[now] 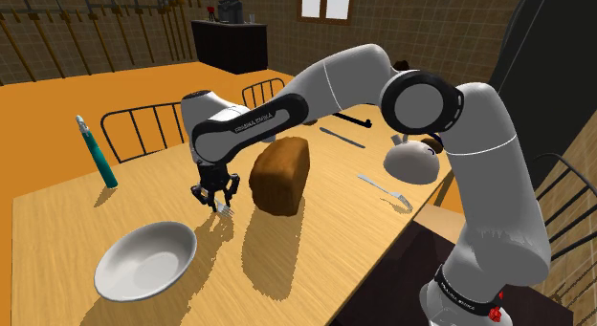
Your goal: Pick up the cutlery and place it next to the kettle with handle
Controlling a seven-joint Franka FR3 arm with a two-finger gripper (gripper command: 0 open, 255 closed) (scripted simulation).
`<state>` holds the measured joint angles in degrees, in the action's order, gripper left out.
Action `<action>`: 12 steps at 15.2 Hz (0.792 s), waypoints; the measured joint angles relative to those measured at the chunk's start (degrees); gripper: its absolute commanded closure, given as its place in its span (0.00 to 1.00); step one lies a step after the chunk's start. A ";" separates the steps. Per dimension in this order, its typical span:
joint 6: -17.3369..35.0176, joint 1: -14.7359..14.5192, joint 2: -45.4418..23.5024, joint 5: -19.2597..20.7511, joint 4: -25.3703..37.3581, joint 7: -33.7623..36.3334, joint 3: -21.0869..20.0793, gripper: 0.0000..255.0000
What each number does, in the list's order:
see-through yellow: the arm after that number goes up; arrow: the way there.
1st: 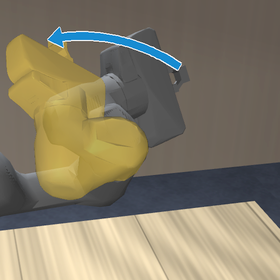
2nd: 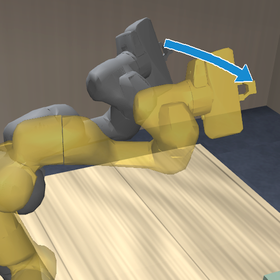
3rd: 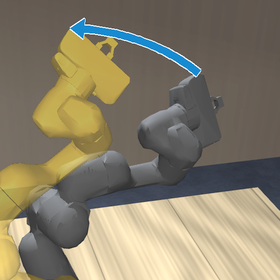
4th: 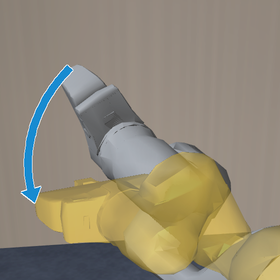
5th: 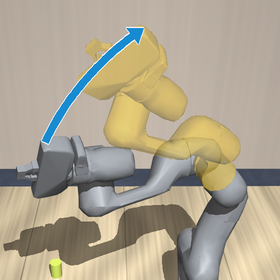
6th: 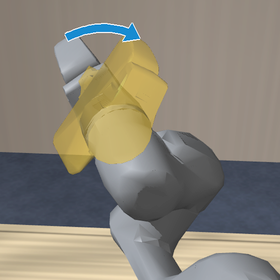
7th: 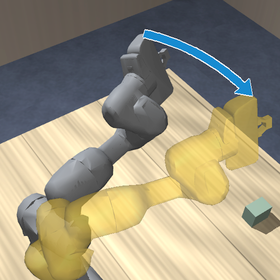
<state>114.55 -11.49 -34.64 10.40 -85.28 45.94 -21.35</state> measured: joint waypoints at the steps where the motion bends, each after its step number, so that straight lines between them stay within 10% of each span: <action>1: -0.02 0.02 0.01 -0.01 -0.02 -0.03 0.00 1.00; 12: -3.54 0.11 1.39 -0.52 1.79 -0.19 -0.25 1.00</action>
<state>111.01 -11.37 -33.25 9.88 -83.49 45.76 -21.60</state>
